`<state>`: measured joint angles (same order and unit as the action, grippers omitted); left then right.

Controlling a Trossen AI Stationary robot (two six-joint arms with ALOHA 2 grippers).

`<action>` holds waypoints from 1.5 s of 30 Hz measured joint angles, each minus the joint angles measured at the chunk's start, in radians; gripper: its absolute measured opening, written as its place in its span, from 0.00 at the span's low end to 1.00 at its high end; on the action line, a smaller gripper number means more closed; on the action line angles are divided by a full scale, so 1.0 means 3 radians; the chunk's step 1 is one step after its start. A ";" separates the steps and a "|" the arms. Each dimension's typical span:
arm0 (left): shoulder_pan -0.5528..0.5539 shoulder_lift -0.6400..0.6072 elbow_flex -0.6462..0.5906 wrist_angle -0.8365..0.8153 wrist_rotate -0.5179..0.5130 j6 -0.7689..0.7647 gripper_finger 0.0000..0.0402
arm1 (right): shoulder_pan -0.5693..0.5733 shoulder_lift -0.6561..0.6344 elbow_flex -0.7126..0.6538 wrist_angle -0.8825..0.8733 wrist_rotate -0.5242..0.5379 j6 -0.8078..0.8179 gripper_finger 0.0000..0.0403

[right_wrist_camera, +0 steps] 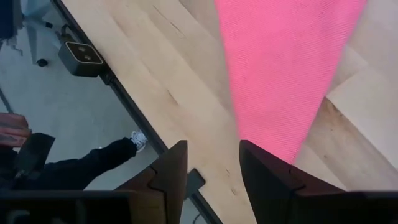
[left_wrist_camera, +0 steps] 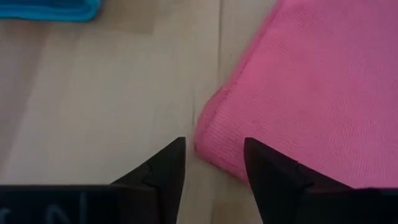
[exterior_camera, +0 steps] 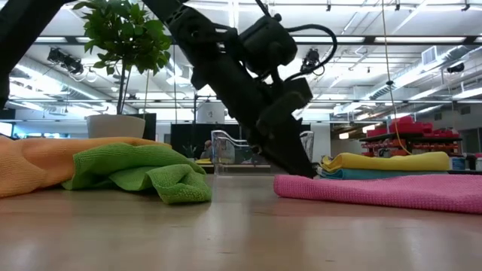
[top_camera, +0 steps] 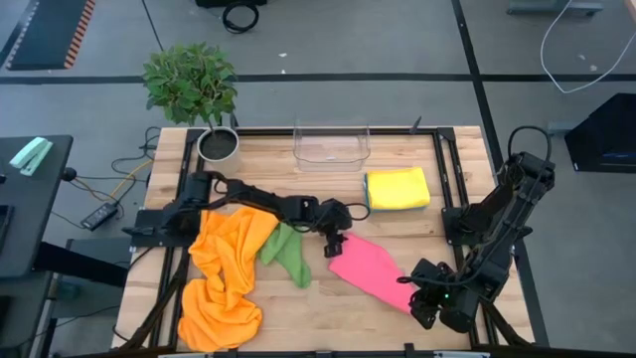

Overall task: Fold microfiber towels
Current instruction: Fold the pink towel

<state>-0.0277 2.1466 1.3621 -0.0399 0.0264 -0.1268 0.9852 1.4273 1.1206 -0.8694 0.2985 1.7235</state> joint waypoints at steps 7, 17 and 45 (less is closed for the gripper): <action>-0.0029 0.0055 0.0002 0.0110 -0.0093 -0.0036 0.36 | 0.0000 0.0000 0.0000 -0.0026 0.0001 -0.0021 0.38; -0.0004 0.0055 0.0001 0.0114 -0.0110 -0.0151 0.10 | -0.0001 0.0001 0.0000 -0.0030 0.0001 -0.0023 0.38; -0.1497 -0.0816 -0.0163 -0.1512 0.0525 -0.1243 0.01 | -0.0133 -0.0005 -0.1521 0.1938 0.0896 0.0018 0.38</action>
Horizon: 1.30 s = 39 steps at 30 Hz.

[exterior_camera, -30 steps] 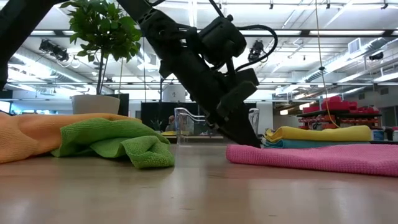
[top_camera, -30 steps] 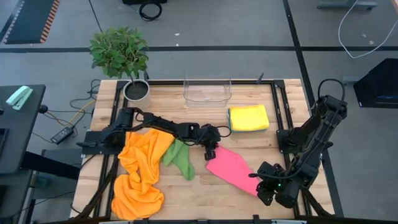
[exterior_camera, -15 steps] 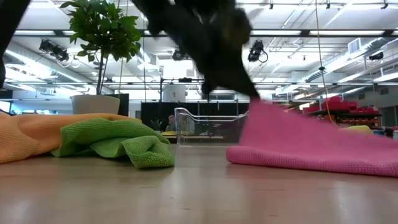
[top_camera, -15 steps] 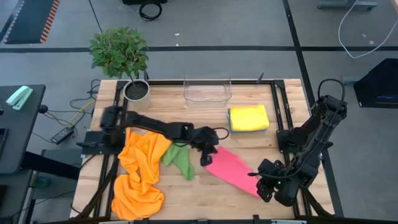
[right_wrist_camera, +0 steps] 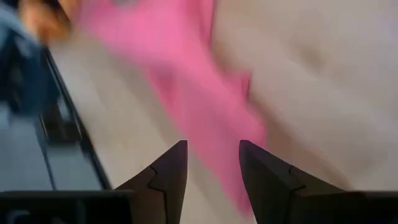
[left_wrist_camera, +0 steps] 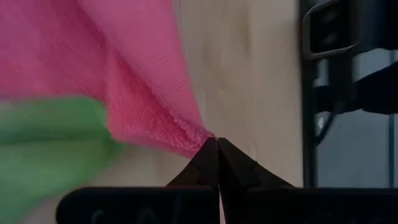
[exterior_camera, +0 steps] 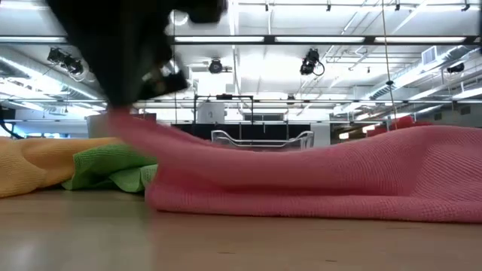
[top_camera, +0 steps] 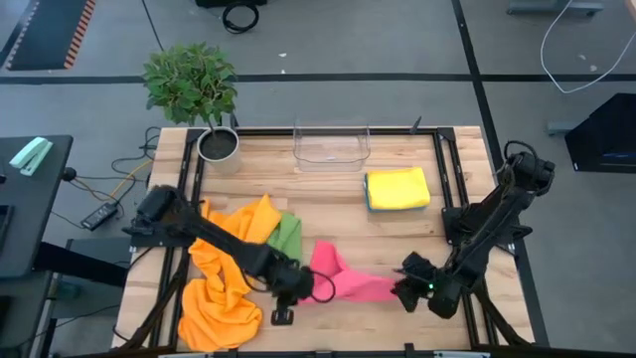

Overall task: Fold microfiber towels
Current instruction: Fold the pink towel

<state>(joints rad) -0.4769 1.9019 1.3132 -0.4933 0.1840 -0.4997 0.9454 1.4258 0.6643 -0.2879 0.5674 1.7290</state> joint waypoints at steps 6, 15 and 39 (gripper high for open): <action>-0.0206 0.0249 0.0004 0.0064 -0.0066 -0.0319 0.02 | -0.0406 0.0002 0.0170 0.0116 0.0499 -0.0355 0.38; -0.0310 0.0350 -0.0001 0.0080 -0.0203 -0.0389 0.02 | -0.1600 0.0118 0.0201 0.0701 -0.0277 -0.1320 0.38; -0.0236 0.0348 0.0003 0.0020 -0.0311 -0.0280 0.01 | -0.1786 0.1705 0.1644 -0.0236 -0.0877 -0.2107 0.32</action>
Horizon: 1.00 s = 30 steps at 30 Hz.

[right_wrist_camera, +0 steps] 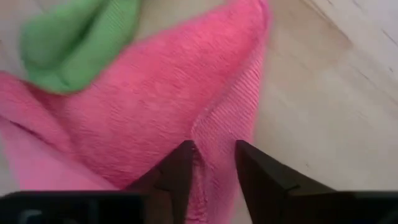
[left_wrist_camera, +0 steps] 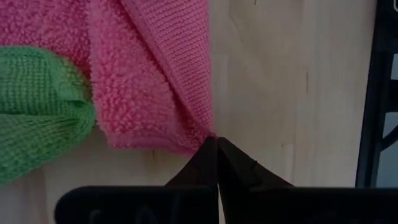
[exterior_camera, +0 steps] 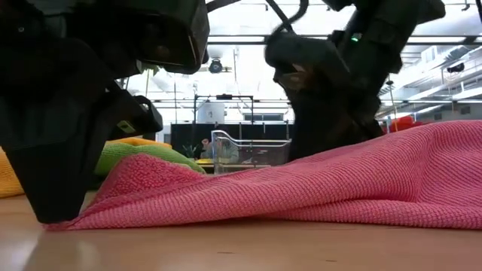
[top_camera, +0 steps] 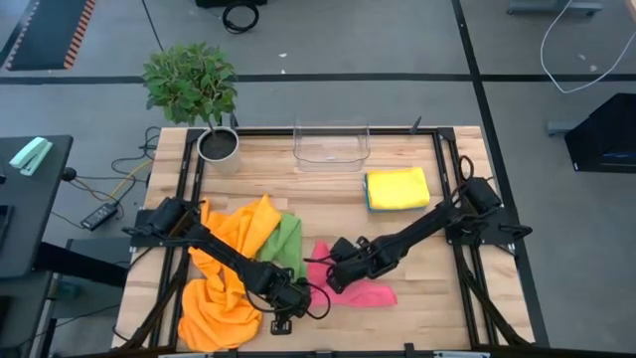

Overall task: Fold microfiber towels
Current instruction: Fold the pink towel

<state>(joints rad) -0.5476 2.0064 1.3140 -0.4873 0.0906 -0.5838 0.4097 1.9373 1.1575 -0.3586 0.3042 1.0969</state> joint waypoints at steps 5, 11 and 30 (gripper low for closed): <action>-0.0006 -0.0011 0.0001 -0.0068 0.0007 -0.0017 0.02 | -0.0007 -0.0146 -0.0006 -0.0480 0.0093 -0.0095 0.04; -0.0065 -0.0113 0.0001 -0.0326 0.0077 -0.0060 0.02 | 0.0011 -0.0827 -0.0006 -0.1648 0.0304 -0.0095 0.01; 0.0066 -0.1080 0.0003 -0.0261 -0.0648 -0.0091 0.01 | -0.0001 -0.1920 -0.0974 0.0275 -0.0437 -0.0058 0.15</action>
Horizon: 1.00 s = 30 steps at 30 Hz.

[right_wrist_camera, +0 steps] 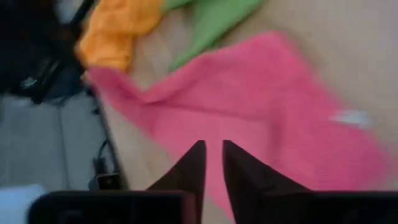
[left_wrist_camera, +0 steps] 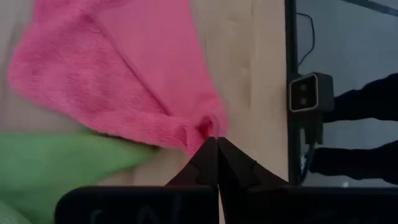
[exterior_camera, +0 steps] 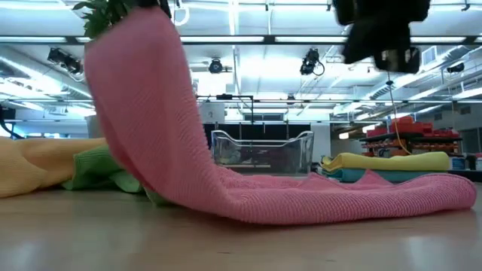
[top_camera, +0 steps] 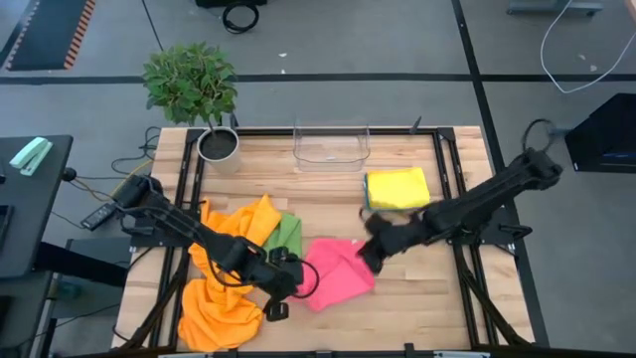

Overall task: Fold microfiber towels
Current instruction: Fold the pink towel

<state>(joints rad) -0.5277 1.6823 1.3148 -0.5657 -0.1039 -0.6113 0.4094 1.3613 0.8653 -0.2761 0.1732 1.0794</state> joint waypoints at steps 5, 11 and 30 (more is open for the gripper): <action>0.0033 0.0033 0.0003 -0.0021 0.0008 0.0129 0.01 | -0.0004 0.0611 -0.0200 0.0618 0.0005 -0.0053 0.31; 0.0049 0.0035 0.0003 -0.0079 0.0075 0.0224 0.01 | -0.0112 0.1134 -0.0026 0.0679 -0.0002 -0.0460 0.44; 0.0058 0.0035 0.0003 -0.0179 0.0102 0.0178 0.01 | -0.0134 0.1482 -0.0011 0.0901 0.0036 -0.0698 0.25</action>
<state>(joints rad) -0.5103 1.6928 1.3155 -0.6193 -0.0733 -0.5579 0.3691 1.8058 0.8619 -0.0059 0.1838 0.8700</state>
